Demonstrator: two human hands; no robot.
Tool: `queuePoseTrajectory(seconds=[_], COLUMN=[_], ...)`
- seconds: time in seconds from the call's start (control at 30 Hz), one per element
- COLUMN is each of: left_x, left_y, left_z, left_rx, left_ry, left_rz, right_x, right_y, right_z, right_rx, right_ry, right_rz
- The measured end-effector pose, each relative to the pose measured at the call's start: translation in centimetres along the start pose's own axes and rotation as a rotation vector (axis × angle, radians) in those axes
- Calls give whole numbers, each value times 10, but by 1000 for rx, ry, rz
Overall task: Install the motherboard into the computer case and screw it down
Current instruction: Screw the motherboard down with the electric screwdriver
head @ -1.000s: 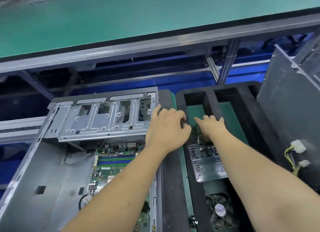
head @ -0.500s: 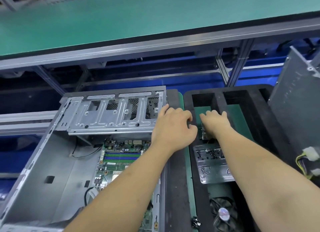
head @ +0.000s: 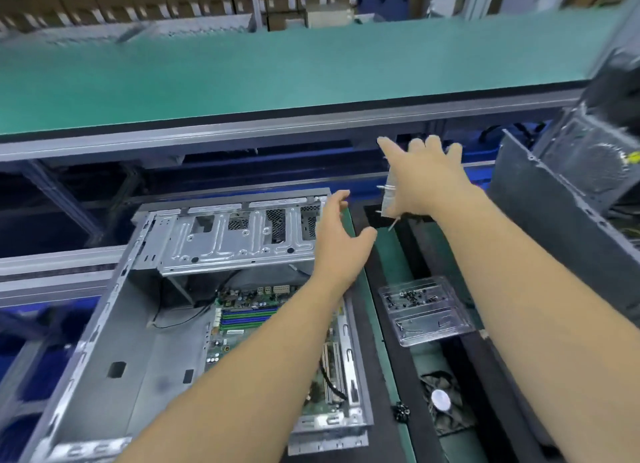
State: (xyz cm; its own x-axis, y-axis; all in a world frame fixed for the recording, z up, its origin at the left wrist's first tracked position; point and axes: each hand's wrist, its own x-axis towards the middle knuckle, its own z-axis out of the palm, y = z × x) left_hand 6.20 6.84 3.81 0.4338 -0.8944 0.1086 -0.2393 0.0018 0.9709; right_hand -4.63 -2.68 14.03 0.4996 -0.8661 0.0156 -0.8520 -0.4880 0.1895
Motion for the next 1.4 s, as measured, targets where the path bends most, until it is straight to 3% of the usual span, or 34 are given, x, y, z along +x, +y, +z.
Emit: queuePoseTrajectory(seconds=[0.17,0.37,0.47,0.63,0.8,0.9,1.0,1.1,1.17,1.23,1.4], left_x=[-12,-46,-65,-87,-93,-93,-85,-73,-70,-72,-83], left_y=[22,13,-7,-46,-63,-63,-63,-70,-81,-97,-114], left_z=[-82,-178,-206,-237,-237,-235,-242,-256,-263,-263,-244], left_rx=[-164,-155,-261,-478,-659,-659,-502,33,467,733,849], left_ry=[-362,-585,-513,-409,-328,-330,-413,-620,-643,-620,-669], left_rz=[-20,-153,-263,-429,-513,-507,-504,-436,-427,-407,-503], right_x=[-34,-60,-66,-79,-90,-85,-76,-68,-66,-66,-77], right_y=[-47,-133,-155,-175,-196,-203,-199,-191,-191,-195,-212], right_z=[-84,-85,-62,-29,23,48,58,64,70,82,107], right_rx=[160,291,536,1161,1267,1449,1433,1112,827,676,578], right_ry=[-145,-385,-383,-215,-484,-522,-487,-469,-499,-533,-481], right_rz=[-150,-349,-357,-208,-125,-103,-135,-227,-296,-328,-373])
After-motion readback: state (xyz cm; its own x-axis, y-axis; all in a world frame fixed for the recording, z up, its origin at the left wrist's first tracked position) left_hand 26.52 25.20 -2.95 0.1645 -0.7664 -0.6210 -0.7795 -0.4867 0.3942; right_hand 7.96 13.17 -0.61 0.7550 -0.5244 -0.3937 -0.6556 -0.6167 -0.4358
